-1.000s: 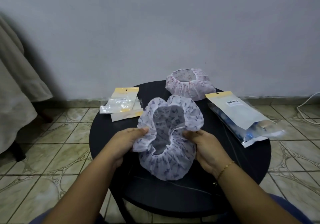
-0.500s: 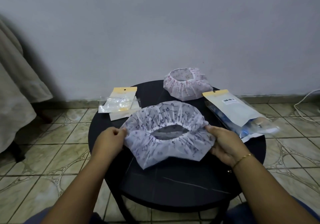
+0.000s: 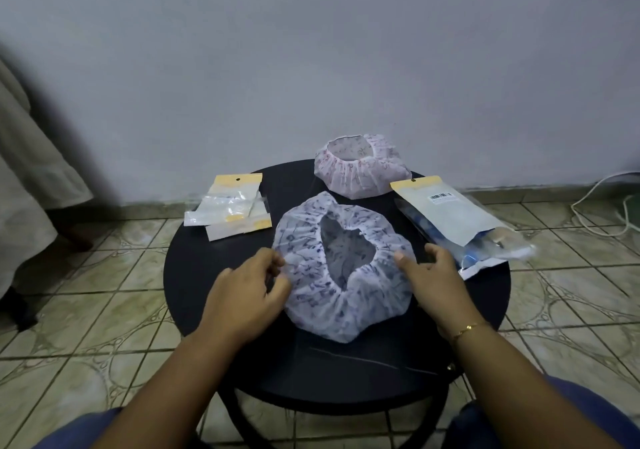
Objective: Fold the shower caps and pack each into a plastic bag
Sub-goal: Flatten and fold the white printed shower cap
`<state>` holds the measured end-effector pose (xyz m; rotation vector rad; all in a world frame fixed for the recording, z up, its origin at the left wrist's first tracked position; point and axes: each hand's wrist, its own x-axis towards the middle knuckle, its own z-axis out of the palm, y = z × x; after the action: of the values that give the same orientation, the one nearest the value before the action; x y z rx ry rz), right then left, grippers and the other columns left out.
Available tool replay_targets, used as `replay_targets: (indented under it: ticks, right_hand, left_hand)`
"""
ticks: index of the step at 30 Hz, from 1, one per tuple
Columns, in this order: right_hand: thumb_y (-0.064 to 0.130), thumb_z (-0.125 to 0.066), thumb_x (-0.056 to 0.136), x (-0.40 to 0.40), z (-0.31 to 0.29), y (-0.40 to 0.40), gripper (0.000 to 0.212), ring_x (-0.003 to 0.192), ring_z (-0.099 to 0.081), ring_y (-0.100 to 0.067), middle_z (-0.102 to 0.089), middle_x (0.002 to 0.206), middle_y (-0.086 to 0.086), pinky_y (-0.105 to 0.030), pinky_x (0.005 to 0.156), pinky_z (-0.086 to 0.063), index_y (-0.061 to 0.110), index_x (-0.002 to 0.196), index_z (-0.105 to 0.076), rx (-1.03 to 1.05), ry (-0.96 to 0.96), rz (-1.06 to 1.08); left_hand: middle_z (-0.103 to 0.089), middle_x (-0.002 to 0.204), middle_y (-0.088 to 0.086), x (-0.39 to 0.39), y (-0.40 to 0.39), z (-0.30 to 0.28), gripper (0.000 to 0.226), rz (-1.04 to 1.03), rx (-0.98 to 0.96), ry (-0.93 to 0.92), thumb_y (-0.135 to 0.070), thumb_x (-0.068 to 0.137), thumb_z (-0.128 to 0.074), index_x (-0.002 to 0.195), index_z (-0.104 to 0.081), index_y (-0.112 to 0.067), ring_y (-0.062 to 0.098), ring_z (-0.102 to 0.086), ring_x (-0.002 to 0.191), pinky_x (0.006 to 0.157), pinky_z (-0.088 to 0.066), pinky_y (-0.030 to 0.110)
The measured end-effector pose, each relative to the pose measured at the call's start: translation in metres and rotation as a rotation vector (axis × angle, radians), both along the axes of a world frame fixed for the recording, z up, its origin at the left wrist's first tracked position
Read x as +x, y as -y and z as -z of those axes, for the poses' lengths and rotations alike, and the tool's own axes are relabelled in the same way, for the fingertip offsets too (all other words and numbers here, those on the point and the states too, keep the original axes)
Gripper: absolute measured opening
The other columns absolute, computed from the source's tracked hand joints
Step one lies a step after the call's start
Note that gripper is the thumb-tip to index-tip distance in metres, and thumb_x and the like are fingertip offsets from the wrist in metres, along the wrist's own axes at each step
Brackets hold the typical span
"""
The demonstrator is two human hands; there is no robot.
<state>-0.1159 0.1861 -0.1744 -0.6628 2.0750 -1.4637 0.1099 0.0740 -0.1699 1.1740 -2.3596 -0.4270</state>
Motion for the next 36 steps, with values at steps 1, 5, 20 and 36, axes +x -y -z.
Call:
replay_targets:
  ticks: [1, 5, 20, 36]
  right_hand:
    - [0.041, -0.065, 0.083, -0.002, -0.001, -0.001, 0.069, 0.118, -0.050, -0.026, -0.043, 0.140, -0.008, -0.036, 0.088, -0.047, 0.018, 0.140, -0.033, 0.000, 0.016, 0.003]
    - [0.040, -0.062, 0.086, -0.005, -0.001, -0.001, 0.052, 0.095, -0.057, -0.024, -0.047, 0.136, -0.004, -0.025, 0.050, -0.038, 0.021, 0.131, -0.045, -0.026, 0.054, -0.020]
    - [0.003, -0.066, 0.083, -0.022, 0.000, -0.002, 0.012, 0.083, -0.054, -0.021, -0.057, 0.094, -0.005, -0.025, 0.069, -0.044, 0.010, 0.088, -0.058, -0.006, -0.123, 0.022]
    - [0.049, -0.054, 0.087, -0.009, -0.001, -0.003, 0.056, 0.114, -0.048, -0.024, -0.048, 0.125, -0.009, -0.035, 0.090, -0.042, 0.009, 0.125, -0.047, 0.039, -0.389, 0.041]
  left_hand:
    - [-0.062, 0.084, -0.014, -0.001, -0.001, -0.001, 0.018, -0.047, 0.019, -0.037, -0.050, 0.090, -0.041, 0.092, -0.049, -0.033, 0.001, -0.053, 0.068, 0.066, -0.035, 0.029]
    - [-0.058, 0.070, -0.002, -0.005, 0.000, 0.001, 0.045, -0.206, 0.165, -0.165, -0.064, 0.082, -0.047, 0.073, -0.048, -0.020, 0.013, -0.055, 0.064, 0.054, -0.037, 0.030]
    - [-0.065, 0.088, -0.003, 0.022, 0.042, 0.000, 0.036, -0.249, 0.500, -0.313, 0.010, 0.086, -0.050, 0.078, -0.066, -0.022, 0.014, -0.059, 0.070, 0.065, -0.050, 0.028]
    - [-0.025, 0.149, -0.007, 0.011, 0.011, -0.003, 0.076, -0.156, -0.115, 0.486, -0.094, 0.050, -0.031, 0.088, -0.057, -0.033, 0.018, -0.019, 0.136, 0.103, -0.023, 0.039]
